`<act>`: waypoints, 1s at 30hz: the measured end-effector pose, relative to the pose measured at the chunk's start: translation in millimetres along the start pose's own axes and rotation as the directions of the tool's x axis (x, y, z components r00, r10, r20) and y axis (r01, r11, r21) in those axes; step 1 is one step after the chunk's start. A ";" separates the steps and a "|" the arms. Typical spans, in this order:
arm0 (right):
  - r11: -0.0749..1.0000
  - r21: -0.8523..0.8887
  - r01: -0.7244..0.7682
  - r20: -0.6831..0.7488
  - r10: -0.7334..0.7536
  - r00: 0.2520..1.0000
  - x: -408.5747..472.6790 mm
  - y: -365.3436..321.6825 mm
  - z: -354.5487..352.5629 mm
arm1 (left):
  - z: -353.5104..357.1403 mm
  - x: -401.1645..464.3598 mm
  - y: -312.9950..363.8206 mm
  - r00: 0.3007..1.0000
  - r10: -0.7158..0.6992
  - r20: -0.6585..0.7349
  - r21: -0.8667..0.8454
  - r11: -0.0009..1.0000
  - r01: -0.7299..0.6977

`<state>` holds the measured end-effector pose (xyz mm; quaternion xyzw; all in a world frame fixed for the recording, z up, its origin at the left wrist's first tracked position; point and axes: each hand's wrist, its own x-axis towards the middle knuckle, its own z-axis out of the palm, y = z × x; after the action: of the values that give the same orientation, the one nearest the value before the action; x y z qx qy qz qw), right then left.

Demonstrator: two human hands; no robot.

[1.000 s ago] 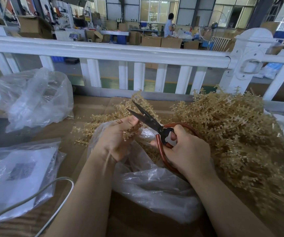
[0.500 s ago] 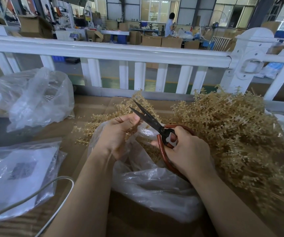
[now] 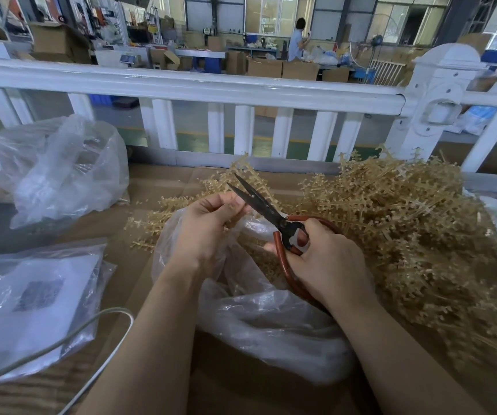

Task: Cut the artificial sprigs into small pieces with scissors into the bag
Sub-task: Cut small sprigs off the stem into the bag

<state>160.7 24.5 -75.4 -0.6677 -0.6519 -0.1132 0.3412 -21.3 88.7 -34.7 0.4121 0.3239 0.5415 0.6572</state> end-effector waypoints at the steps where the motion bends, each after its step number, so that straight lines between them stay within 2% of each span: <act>1: 1.000 0.010 0.001 0.004 -0.001 1.000 0.1 0.0 -0.7 | 0.6 -0.2 0.6 1.000 0.006 0.006 -0.011 1.000 -0.006; 8: 1.000 0.002 0.002 -0.003 -0.002 1.000 -1.2 -1.4 -3.6 | -0.3 -1.8 1.2 0.998 0.048 0.050 0.048 0.998 -0.051; 12: 0.999 -0.031 0.009 -0.037 -0.010 0.999 -0.6 -2.8 -3.8 | -2.4 -2.1 -0.1 0.993 0.079 0.087 0.152 0.984 -0.091; 22: 1.000 -0.007 -0.013 -0.022 0.013 1.000 1.0 -0.3 -1.2 | -1.4 -3.6 0.9 0.986 0.091 0.138 0.113 0.988 -0.107; 30: 0.999 -0.004 0.038 -0.011 -0.038 0.999 1.4 -0.7 -1.4 | -1.6 -0.3 -2.1 0.982 0.129 0.135 0.081 0.987 -0.140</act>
<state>160.5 24.7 -73.3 -0.6551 -0.6624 -0.1244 0.3415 -21.8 88.6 -37.4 0.4966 0.2762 0.5417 0.6194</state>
